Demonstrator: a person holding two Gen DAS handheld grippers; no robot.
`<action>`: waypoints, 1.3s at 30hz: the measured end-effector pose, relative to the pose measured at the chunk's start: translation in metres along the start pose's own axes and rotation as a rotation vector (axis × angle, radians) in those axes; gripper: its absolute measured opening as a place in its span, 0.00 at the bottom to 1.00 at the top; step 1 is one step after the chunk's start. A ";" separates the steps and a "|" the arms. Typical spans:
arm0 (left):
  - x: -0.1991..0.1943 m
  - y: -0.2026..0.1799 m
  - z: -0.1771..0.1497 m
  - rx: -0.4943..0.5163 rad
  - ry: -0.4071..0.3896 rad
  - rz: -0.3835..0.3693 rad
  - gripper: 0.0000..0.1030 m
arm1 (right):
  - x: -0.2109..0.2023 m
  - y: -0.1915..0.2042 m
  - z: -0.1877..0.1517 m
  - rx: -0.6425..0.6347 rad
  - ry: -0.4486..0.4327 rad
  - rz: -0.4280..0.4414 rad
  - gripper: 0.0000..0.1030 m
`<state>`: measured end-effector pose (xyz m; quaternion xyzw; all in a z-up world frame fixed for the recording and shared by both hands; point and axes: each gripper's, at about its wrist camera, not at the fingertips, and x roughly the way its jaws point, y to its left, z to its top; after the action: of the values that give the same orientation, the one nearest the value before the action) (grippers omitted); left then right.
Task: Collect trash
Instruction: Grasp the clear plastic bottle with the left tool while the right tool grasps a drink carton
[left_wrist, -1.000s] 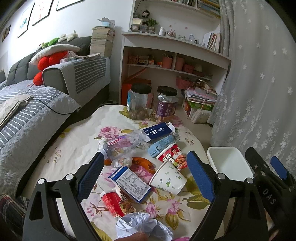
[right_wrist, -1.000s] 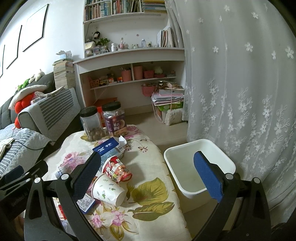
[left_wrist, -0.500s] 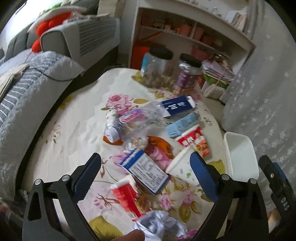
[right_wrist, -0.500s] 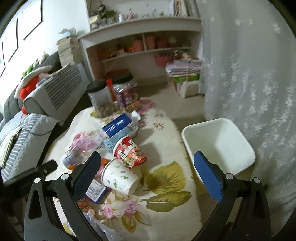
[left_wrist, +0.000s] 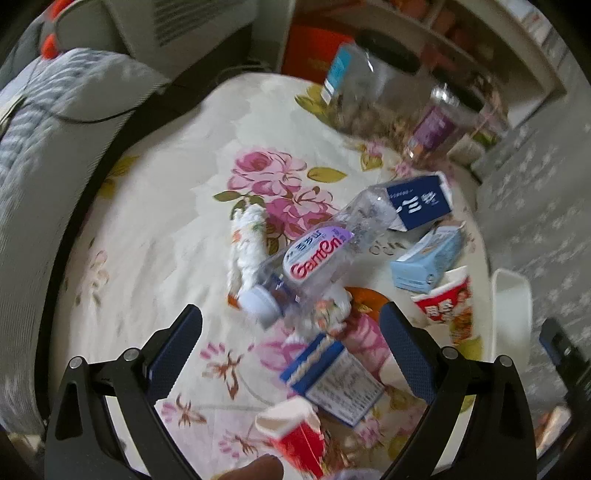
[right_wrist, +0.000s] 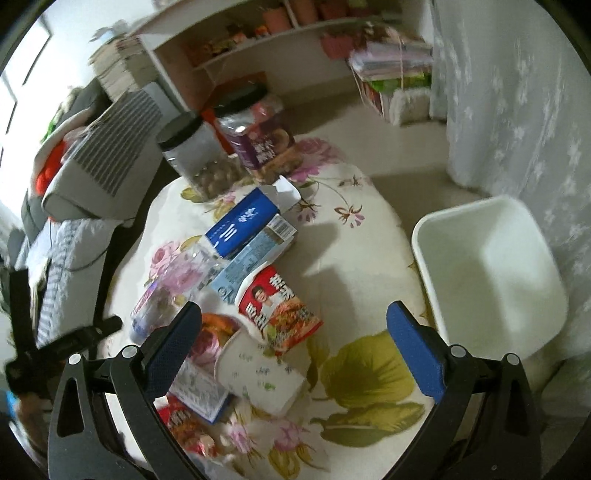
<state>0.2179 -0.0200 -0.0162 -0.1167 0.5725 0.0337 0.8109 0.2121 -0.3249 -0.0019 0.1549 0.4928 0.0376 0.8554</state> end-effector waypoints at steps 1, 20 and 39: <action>0.009 -0.007 0.006 0.035 0.026 0.007 0.91 | 0.009 -0.004 0.004 0.029 0.022 0.013 0.93; 0.094 -0.050 0.054 0.390 0.196 0.232 0.50 | 0.130 0.014 0.057 0.164 0.251 0.068 0.93; 0.016 -0.013 0.078 0.149 -0.019 0.008 0.43 | 0.131 0.053 0.056 0.099 0.168 0.173 0.32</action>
<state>0.2981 -0.0162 -0.0046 -0.0533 0.5661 -0.0045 0.8226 0.3315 -0.2586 -0.0689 0.2349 0.5489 0.0996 0.7959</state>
